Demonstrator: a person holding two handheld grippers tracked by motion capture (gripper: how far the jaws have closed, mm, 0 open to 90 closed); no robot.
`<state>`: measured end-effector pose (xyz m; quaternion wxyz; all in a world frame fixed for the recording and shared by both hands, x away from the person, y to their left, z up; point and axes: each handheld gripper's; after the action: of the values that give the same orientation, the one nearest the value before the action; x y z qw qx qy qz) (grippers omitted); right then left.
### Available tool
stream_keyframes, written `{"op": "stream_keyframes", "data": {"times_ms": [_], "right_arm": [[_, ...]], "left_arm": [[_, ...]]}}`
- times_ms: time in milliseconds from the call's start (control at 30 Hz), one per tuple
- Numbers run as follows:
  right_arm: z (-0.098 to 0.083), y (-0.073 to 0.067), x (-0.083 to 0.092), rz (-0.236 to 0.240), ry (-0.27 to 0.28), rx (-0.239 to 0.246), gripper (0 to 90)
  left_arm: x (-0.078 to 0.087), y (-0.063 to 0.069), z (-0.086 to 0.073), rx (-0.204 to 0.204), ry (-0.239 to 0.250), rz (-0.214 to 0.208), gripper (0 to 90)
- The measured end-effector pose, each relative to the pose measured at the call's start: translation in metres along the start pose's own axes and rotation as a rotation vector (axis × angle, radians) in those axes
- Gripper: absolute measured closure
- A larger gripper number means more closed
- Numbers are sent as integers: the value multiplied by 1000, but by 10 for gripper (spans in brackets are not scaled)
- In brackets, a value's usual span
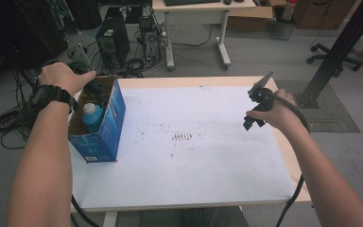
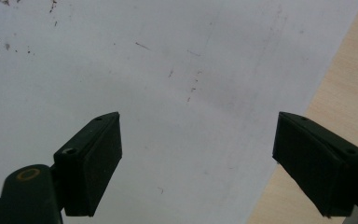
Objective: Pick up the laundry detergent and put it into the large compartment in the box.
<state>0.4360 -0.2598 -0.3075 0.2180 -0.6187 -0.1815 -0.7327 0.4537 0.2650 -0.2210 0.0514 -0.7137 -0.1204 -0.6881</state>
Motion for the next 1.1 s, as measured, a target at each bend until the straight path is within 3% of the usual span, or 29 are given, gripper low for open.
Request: {"op": "stream_keyframes", "data": {"times_ms": [200, 667, 1100], "right_arm": [[0, 0, 1, 0, -1, -4, 156], [0, -2, 2, 8, 5, -5, 155], [-2, 4, 3, 9, 11, -12, 155]], "left_arm": [[7, 0, -2, -4, 4, -34, 177], [23, 6, -7, -23, 47, -41, 151], [31, 21, -11, -60, 60, -32, 125]]}}
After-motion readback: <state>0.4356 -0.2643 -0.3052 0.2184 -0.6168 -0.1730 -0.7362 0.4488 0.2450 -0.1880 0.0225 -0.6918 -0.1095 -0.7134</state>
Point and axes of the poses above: each handheld gripper's, and its own axes: x roughly backward along the jaws, z roughly out of its top, y roughly to its right, and after that the axes turned 8 degrees about x, right-handed
